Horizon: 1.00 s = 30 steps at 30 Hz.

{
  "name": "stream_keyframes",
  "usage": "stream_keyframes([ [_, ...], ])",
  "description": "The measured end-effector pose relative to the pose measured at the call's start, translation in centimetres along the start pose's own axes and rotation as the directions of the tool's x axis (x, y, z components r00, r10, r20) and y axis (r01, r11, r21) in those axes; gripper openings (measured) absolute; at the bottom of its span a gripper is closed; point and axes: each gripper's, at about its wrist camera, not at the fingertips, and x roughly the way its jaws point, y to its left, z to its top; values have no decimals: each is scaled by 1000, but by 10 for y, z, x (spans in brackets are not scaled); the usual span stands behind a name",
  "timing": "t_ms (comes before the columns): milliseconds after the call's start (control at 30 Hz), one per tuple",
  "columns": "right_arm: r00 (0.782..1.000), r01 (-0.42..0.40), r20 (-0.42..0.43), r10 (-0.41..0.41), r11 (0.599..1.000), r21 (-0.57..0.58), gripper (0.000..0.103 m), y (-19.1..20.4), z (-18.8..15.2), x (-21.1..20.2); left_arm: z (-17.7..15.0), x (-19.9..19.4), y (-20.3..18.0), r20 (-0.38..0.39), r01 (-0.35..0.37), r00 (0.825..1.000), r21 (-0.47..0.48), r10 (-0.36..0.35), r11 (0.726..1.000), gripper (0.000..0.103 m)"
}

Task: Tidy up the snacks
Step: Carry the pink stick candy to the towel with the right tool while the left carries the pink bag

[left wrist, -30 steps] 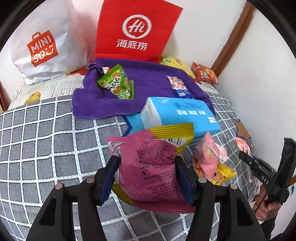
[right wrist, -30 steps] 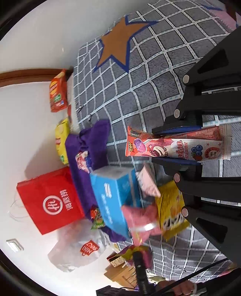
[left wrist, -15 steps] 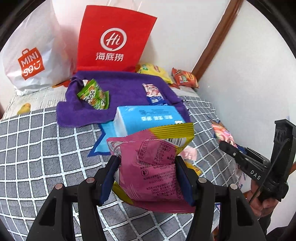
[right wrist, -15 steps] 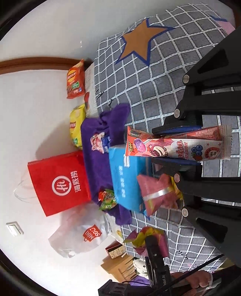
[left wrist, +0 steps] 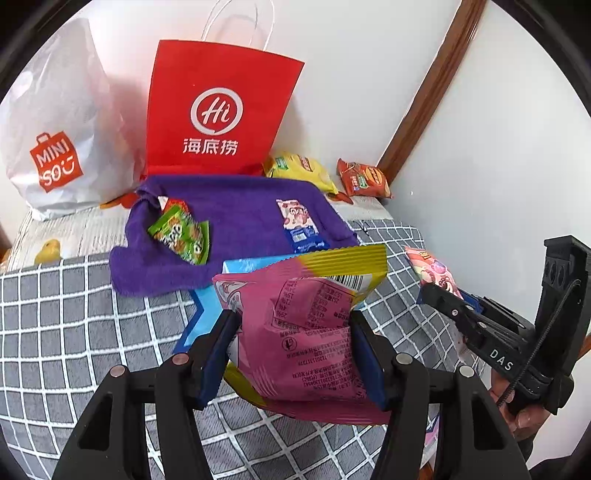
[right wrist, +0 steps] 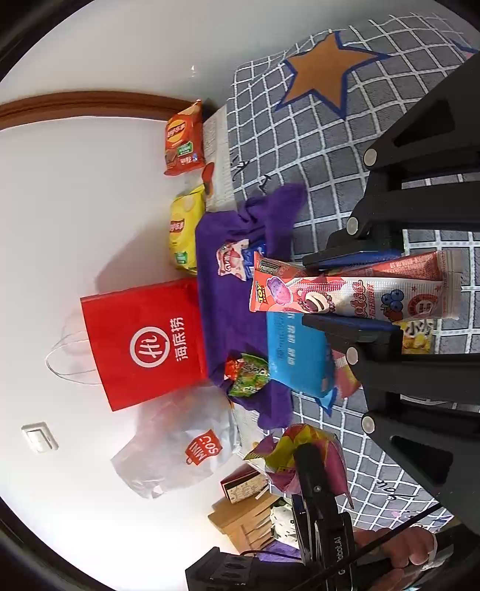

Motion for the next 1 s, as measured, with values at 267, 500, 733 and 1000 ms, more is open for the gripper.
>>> stream_keyframes([
  [267, 1000, 2, 12, -2, 1000, -8, 24, -5, 20, 7, 22, 2, -2, 16, -9, 1000, -1, 9, 1000, 59],
  [500, 1000, 8, 22, -8, 1000, -8, 24, -11, 42, 18, 44, 5, 4, 27, -25, 999, -20, 25, 1000, 59],
  [733, 1000, 14, 28, -14, 1000, -10, 24, -13, 65, 35, 64, 10, 14, 35, -62, 997, -34, 63, 998, 59],
  [1000, 1000, 11, 29, -11, 1000, 7, 24, -16, 90, 56, 90, 19, 23, 50, -88, 995, -39, 90, 995, 59],
])
